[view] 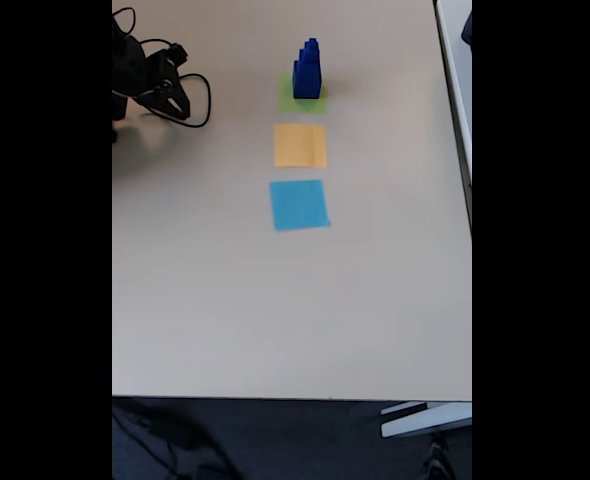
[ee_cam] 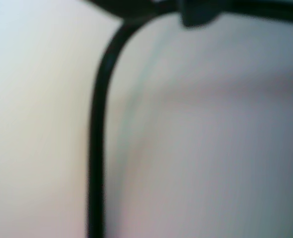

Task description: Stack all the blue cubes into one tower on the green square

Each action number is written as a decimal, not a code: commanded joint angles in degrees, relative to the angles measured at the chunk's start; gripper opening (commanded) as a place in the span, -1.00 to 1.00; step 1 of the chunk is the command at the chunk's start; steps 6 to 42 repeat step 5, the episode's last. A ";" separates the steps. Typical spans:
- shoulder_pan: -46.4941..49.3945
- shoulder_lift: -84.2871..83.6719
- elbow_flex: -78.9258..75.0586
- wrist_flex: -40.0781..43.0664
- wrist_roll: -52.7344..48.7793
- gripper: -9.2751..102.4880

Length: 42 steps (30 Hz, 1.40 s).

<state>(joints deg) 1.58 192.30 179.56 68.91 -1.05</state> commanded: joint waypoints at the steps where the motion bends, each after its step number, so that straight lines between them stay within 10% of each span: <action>1: -0.18 1.49 -1.05 0.18 -0.18 -0.83; 42: -0.18 1.49 -1.05 0.18 -0.18 -0.83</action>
